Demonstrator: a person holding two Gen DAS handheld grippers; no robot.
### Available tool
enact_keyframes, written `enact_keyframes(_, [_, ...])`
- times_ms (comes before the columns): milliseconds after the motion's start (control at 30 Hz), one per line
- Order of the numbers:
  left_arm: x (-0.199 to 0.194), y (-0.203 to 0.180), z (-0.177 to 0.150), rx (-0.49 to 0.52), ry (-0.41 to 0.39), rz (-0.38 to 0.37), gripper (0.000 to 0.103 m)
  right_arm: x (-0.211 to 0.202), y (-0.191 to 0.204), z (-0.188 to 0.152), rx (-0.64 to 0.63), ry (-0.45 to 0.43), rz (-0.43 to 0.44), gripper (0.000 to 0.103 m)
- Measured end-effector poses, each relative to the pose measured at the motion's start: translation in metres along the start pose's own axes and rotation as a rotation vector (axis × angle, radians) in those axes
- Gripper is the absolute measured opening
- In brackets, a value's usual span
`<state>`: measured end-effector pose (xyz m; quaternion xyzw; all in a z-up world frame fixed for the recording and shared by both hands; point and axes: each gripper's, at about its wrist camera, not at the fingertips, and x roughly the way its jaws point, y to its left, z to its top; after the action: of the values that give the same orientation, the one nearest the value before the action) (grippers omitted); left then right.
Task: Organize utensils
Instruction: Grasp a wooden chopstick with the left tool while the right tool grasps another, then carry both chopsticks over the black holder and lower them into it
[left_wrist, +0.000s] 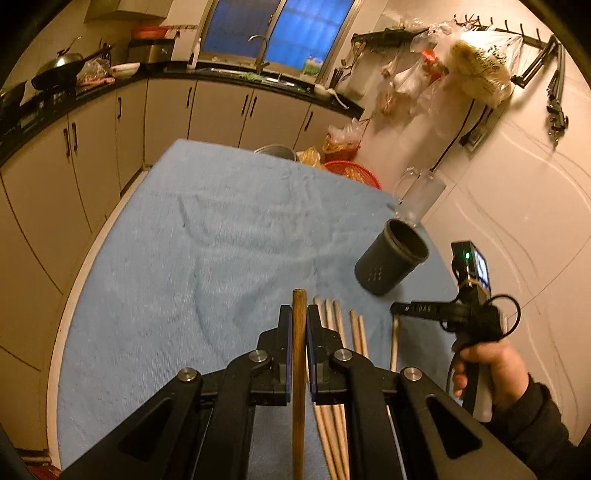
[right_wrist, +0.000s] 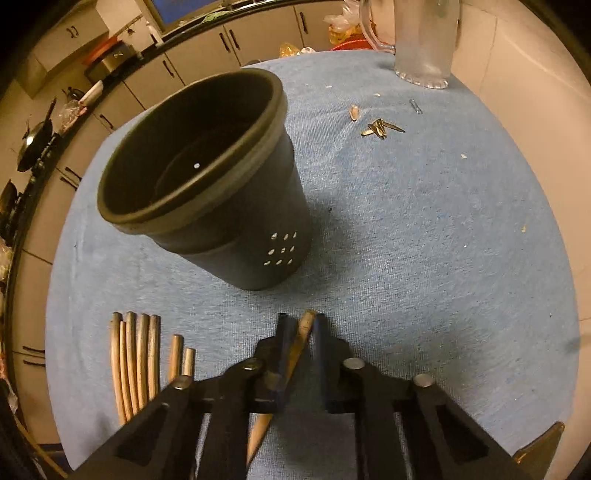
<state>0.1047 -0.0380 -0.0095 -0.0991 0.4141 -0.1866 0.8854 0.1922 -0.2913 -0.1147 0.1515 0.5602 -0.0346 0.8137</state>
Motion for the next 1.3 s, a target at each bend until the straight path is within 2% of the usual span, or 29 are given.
enact_keyframes(100, [-0.003,-0.006,0.007,0.011,-0.015,-0.004,0.007,-0.012,0.001,-0.006,-0.004,-0.039,0.06,0.011])
enact_keyframes(267, [-0.014,-0.021,0.015,0.031,-0.056,-0.013,0.007,-0.071,0.012,-0.022,-0.08,-0.167,0.177,0.011])
enact_keyframes(533, [-0.031,-0.047,0.038,0.054,-0.122,-0.038,0.007,-0.161,0.018,-0.035,-0.197,-0.34,0.256,0.009])
enact_keyframes(633, [-0.035,-0.054,0.047,0.062,-0.143,-0.038,0.007,-0.185,0.02,-0.042,-0.217,-0.38,0.275,0.009])
enact_keyframes(667, [-0.037,-0.057,0.05,0.062,-0.151,-0.04,0.007,-0.193,0.007,-0.046,-0.22,-0.389,0.28,0.009])
enact_keyframes(867, [-0.047,-0.071,0.074,0.075,-0.199,-0.059,0.007,-0.223,0.005,-0.039,-0.244,-0.46,0.291,0.009])
enact_keyframes(1100, [-0.049,-0.095,0.112,0.108,-0.256,-0.067,0.007,-0.262,0.01,-0.015,-0.258,-0.538,0.263,0.008])
enact_keyframes(1300, [-0.045,-0.113,0.142,0.119,-0.305,-0.072,0.007,-0.295,0.012,0.021,-0.243,-0.584,0.251,0.008])
